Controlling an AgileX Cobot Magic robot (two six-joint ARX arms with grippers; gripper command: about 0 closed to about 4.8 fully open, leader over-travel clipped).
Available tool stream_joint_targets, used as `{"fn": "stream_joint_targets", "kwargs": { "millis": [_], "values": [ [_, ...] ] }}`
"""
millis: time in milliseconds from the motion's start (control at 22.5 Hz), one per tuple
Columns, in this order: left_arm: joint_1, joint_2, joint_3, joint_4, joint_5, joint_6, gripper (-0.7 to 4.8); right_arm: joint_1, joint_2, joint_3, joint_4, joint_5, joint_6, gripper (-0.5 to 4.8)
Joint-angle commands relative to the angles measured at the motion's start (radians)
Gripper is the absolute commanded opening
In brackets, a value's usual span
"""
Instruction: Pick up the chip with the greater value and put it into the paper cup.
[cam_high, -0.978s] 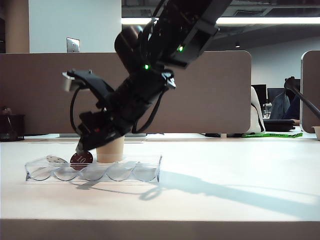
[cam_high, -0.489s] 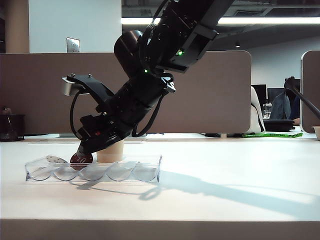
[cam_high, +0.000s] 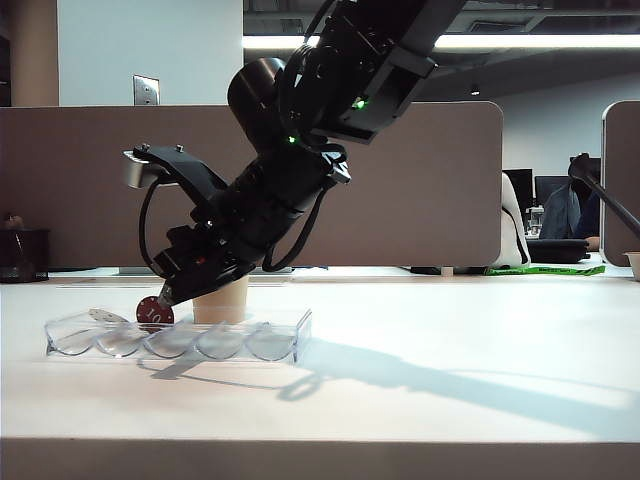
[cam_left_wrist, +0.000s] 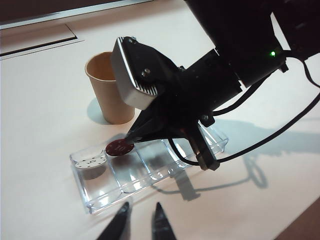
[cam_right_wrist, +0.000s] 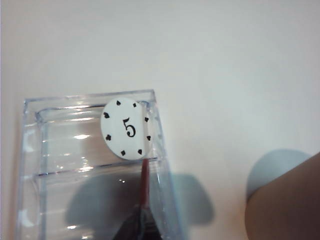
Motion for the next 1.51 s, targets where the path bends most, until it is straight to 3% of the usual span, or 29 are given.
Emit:
{"fn": "stream_joint_targets", "kwargs": {
  "millis": [44,801,1156,1512],
  "values": [
    [0.000,0.000,0.003,0.012,0.007,0.003,0.60,0.002,-0.004,0.002,0.006,-0.003,0.001,-0.01],
    [0.000,0.000,0.003,0.012,0.003,0.000,0.60,0.021,-0.085,0.031,0.029,0.036,0.001,-0.01],
    [0.000,0.000,0.003,0.014,-0.004,-0.001,0.60,0.014,-0.156,0.032,0.131,0.159,0.001,-0.02],
    [0.001,0.000,0.003,0.022,-0.004,-0.001,0.60,-0.006,-0.155,0.032,0.126,0.297,0.001,-0.01]
  ]
}}
